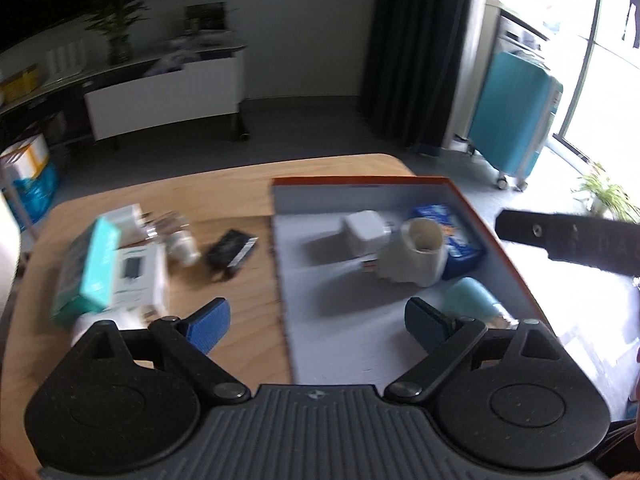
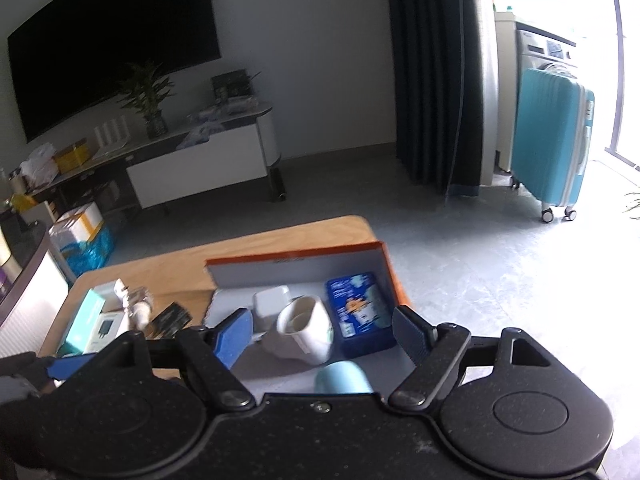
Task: Organize rigid objects
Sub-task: 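Open both grippers to drop the holder and plug into the lid, then withdraw, then grasp the white round socket adapter on the table with the left gripper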
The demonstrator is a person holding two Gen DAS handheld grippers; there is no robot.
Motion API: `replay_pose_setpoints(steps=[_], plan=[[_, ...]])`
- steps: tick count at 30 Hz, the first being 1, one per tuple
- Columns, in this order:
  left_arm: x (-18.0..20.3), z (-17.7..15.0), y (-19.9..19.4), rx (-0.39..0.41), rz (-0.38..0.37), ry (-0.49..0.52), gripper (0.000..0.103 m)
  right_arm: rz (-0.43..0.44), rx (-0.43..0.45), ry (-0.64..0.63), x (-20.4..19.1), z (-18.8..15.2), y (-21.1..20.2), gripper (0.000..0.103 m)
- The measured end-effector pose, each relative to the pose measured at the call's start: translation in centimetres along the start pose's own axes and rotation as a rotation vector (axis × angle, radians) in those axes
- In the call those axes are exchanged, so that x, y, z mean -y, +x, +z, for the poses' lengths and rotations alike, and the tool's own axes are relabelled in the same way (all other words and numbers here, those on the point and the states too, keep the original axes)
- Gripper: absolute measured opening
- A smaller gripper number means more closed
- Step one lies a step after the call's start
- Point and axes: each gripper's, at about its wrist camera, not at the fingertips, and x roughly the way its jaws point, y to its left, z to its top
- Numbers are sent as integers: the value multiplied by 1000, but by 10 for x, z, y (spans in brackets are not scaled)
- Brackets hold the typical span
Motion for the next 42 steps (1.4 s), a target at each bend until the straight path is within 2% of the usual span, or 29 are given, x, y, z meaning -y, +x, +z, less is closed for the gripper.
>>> replay_pose_setpoints(steps=[15,23,30,42], plan=[[-70,-17,-35,35,105,-128,97,126,-67,-106,-74,-19,17,92],[-107,-32,-37,23,153,-197,97,174,-87,-151,-102,-29,22,92],[-131,-38,-33,17,176,-254,100,193,-104,-166,-113,-35,26,92],[-141,-40,-6,-7,164,-256,103,206,-129,-172,-118,-41,37,92]])
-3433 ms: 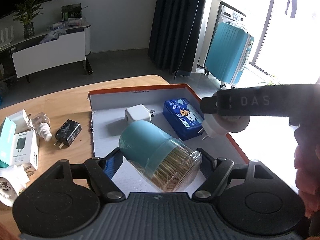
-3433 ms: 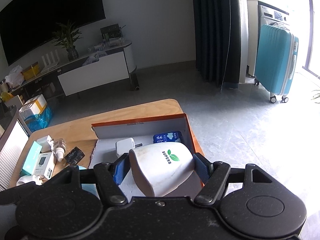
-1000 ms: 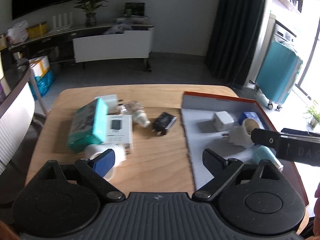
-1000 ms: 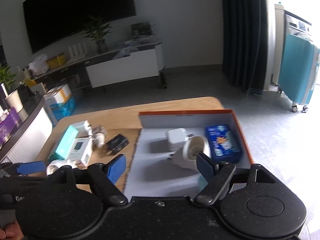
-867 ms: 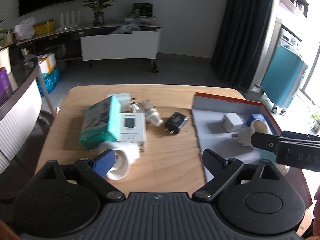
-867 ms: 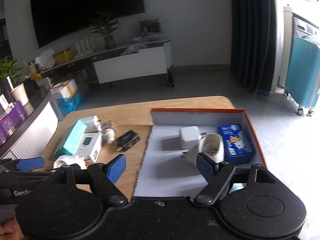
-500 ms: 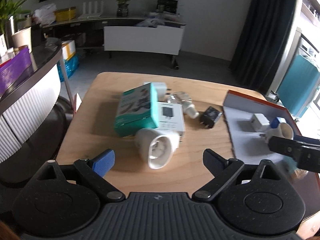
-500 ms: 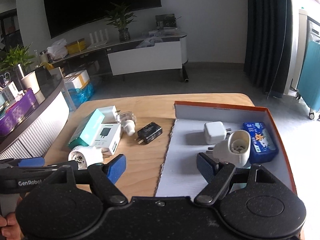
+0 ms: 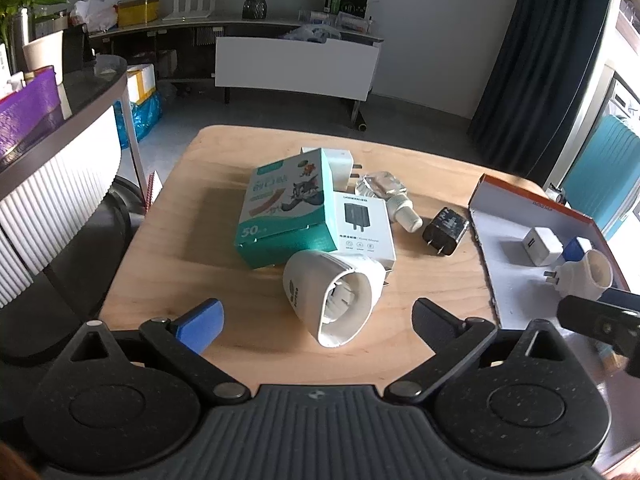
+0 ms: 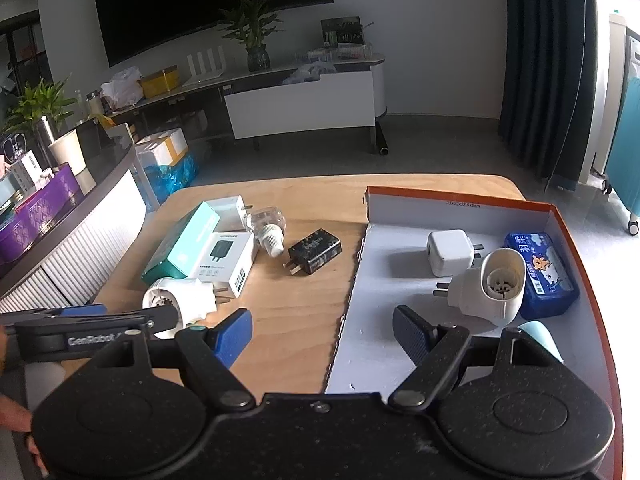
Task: Organize rigid objects
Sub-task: 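Grasp the white round socket adapter on the table with the left gripper, then grasp the green bandage box with the right gripper while the left lifts the socket adapter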
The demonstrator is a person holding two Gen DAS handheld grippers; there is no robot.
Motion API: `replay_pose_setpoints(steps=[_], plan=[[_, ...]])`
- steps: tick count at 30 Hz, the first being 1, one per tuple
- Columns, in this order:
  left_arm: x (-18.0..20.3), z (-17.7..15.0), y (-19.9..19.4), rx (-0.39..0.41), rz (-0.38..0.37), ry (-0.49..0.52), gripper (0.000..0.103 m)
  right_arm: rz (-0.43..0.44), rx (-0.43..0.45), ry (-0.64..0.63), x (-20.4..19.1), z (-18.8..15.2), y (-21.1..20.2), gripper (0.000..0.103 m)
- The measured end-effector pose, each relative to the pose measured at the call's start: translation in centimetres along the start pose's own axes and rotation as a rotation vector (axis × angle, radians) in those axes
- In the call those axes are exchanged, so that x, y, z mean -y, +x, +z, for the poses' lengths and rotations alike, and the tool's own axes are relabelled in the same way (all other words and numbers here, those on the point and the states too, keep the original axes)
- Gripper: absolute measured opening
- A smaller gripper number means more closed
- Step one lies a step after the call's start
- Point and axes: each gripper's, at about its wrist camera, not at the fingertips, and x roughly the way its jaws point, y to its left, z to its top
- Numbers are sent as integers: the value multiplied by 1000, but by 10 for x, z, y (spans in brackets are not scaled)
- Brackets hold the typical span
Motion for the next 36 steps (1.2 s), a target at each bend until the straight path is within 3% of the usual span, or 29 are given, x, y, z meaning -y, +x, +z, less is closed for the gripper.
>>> replay_pose_setpoints(steps=[15,18,20,30,36], plan=[[10,-2,38,-7,43,70,102,-1,-31,2,4,-4,15,92],[13,-3,43,5,46,83,83,-1,-32,4,4,-3,16,92],[13,-2,41,24,33,98,73,-4,-34,1,5,-3,16,92],[-8,-10,6,55,16,84,72,17,-28,-34,-11,2,17,92],[-38,-8,-19,75,68,20,72,64,-18,-98,-46,10,29,92]])
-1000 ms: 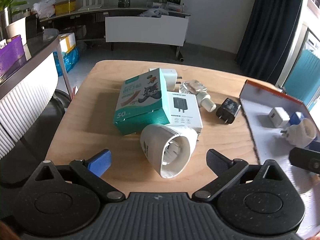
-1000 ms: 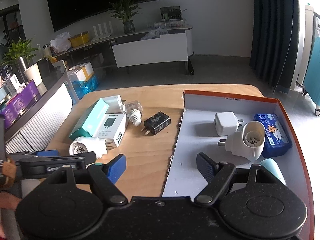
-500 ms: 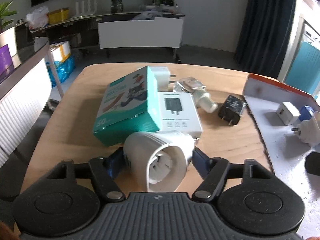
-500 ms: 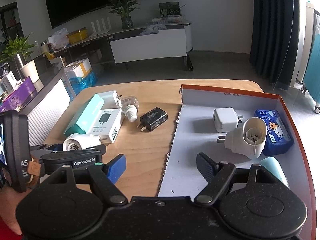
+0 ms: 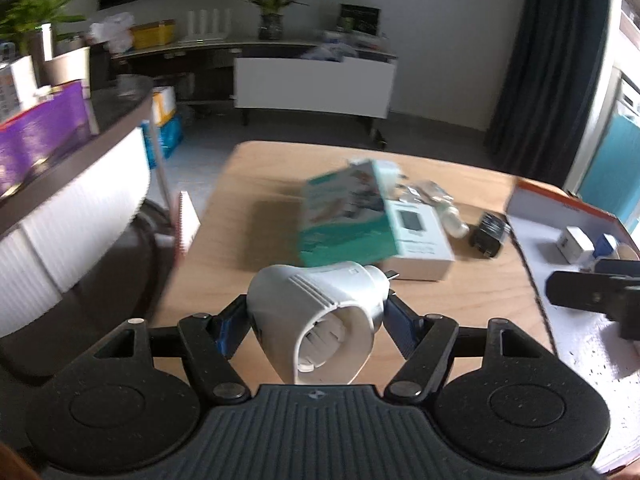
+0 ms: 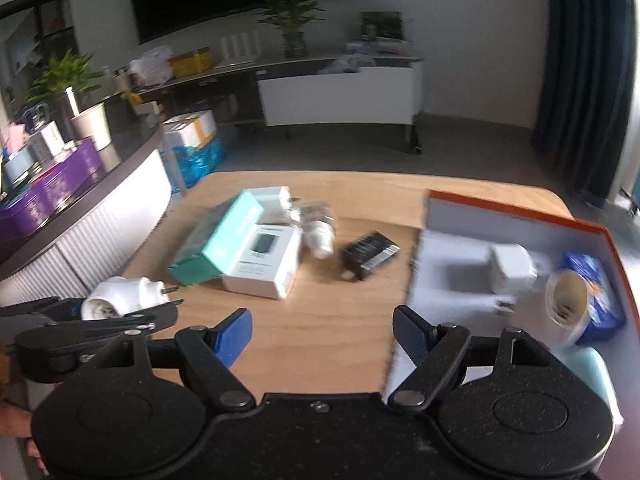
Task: Organize rigid objects
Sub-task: 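Grasp the green bandage box with the right gripper while the left lifts the socket adapter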
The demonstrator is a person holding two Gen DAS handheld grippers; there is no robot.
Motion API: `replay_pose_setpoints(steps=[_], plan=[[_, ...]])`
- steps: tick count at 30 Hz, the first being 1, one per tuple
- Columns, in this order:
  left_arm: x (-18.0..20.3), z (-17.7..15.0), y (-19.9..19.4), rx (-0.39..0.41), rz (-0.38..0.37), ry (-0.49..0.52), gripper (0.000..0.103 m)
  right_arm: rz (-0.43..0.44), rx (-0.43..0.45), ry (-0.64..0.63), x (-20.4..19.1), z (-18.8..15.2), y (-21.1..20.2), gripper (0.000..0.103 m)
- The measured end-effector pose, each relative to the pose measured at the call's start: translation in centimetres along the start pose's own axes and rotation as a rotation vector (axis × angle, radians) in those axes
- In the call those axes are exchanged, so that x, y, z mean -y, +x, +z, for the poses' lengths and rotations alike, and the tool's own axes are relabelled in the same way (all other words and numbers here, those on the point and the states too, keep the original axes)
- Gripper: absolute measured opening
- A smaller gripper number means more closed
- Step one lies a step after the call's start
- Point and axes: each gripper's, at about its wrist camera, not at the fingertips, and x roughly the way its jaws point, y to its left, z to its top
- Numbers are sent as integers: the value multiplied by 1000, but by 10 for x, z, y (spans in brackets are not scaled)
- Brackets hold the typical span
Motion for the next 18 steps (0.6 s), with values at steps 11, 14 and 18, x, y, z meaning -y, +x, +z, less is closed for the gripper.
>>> replay_pose_setpoints(steps=[11,14,18], plan=[[-57,12,-5,26,89,-109,72,11,43,-98,-93,29,61,101],[-69,16,-4,36,87,-132,72,-34,49,-102,-111,33,81,101],[-77,18,-4,58,92,-132,72,-127,26,-100,-126,39,110,102]])
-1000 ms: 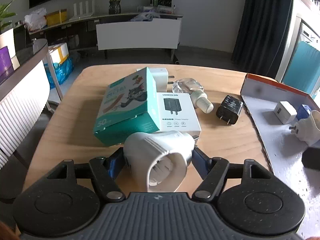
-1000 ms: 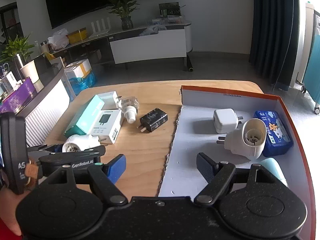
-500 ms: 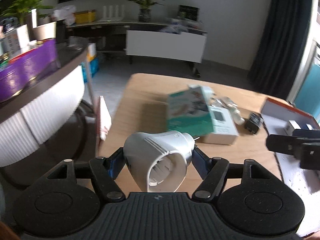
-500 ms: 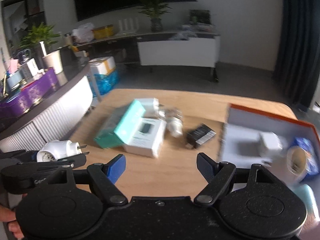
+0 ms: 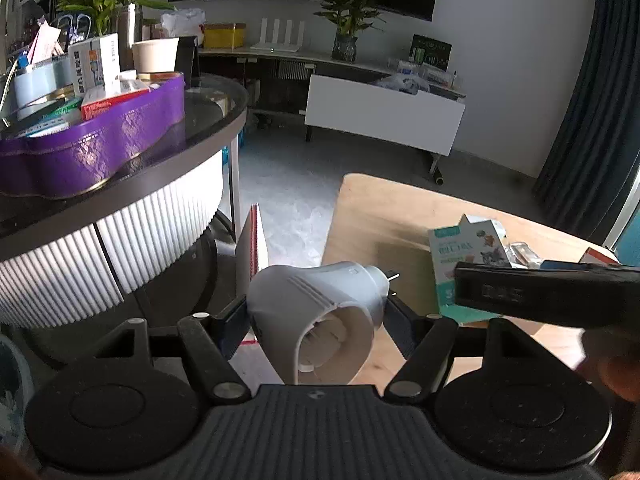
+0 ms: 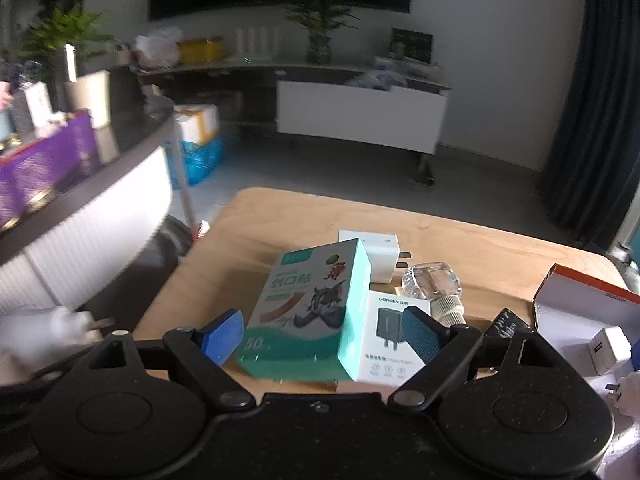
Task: Organize rigid objects
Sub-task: 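Grasp the green bandage box with the right gripper while the left lifts the socket adapter, then carry the socket adapter and bandage box over the box lid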
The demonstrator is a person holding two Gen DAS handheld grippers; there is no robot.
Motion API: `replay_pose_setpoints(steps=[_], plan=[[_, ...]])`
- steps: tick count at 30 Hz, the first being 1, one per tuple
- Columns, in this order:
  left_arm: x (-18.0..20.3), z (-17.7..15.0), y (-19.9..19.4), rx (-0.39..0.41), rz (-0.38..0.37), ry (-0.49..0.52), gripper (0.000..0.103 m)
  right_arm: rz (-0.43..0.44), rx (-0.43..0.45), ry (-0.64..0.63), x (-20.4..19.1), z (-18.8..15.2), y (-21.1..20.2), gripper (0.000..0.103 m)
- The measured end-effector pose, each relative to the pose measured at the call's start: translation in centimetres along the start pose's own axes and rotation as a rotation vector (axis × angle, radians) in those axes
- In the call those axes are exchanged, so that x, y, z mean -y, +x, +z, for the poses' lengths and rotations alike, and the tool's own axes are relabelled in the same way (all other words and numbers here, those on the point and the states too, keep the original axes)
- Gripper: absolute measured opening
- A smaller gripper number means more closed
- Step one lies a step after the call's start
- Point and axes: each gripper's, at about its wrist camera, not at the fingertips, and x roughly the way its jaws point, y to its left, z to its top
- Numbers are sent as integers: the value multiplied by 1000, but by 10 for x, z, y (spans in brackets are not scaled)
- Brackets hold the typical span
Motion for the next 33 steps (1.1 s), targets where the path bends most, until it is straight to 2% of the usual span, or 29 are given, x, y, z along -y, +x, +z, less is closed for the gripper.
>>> replay_pose_setpoints(steps=[7,9,11,13,19,23,33], plan=[[-13,0,4,6,-16,-48,72,-85,-89,-81,-30,-2,43,103],[-13,-1,4,7,0,-45,72,-123,-77,-134,-36,-4,48,95],[-16,-2,3,-1,-34,-67,72,-145,-68,-146,-35,-5,47,87],[-15,-3,3,-3,-40,-61,72,-119,-62,-129,-29,-6,41,85],[-7,-8,-3,-1,-80,-31,72,-21,-27,-10,7,-11,-4,84],[4,-11,-9,-12,-124,-20,72,9,-3,55,33,-19,-44,84],[58,-25,-44,-17,-215,50,72,-19,24,132,85,-56,-126,84]])
